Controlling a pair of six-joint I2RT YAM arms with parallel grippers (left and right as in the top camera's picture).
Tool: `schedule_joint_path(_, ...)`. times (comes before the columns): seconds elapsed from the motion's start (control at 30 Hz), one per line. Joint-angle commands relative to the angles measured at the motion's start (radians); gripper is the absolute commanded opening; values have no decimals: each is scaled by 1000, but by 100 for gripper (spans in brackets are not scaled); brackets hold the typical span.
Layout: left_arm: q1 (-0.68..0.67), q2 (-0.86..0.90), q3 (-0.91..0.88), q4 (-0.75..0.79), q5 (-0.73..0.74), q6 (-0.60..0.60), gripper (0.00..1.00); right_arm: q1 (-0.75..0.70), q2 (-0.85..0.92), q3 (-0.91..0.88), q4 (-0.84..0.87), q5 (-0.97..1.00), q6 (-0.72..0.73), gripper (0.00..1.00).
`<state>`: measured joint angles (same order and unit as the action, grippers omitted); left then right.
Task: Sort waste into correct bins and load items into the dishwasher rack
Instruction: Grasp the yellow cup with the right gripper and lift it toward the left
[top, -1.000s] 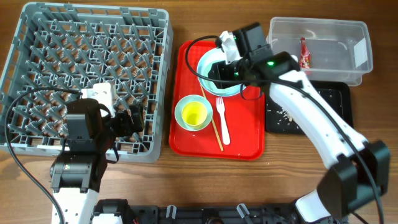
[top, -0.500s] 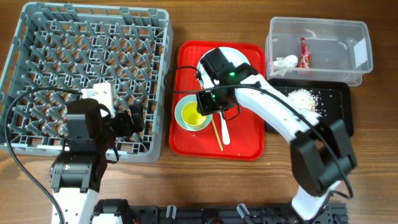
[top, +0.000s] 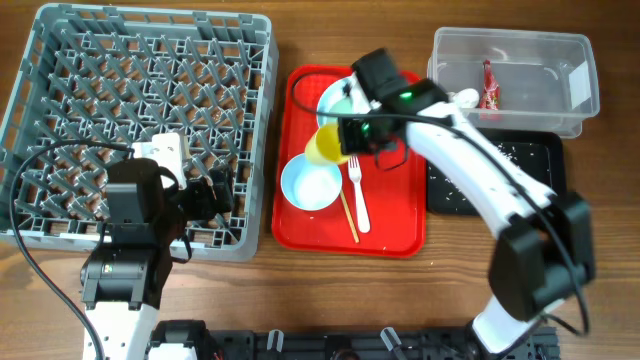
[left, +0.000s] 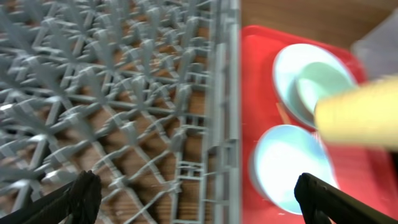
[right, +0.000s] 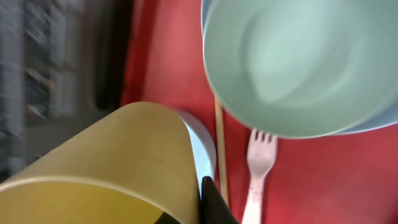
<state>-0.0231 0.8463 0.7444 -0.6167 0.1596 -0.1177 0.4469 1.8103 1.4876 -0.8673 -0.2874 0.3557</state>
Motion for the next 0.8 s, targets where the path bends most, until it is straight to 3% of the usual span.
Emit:
schedule_joint_path(0.0, 8, 5, 19, 59, 235, -3, 100, -70, -82, 29, 6, -128, 10, 4)
schedule_joint_path(0.1, 8, 8, 19, 158, 418, -4, 100, -116, -79, 29, 8, -316, -31, 4)
schedule_joint_path(0.17, 8, 13, 19, 233, 483, -76, 100, -126, -79, 29, 22, -445, -42, 4)
schedule_joint_path(0.43, 8, 56, 19, 293, 503, -373, 100, -125, -79, 29, 42, -725, -69, 4)
schedule_joint_path(0.57, 8, 57, 19, 311, 508, -422, 100, -125, -79, 29, 40, -761, -67, 4)
schedule_joint_path(0.77, 8, 57, 19, 427, 653, -452, 100, -119, -79, 29, 44, -868, -65, 4)
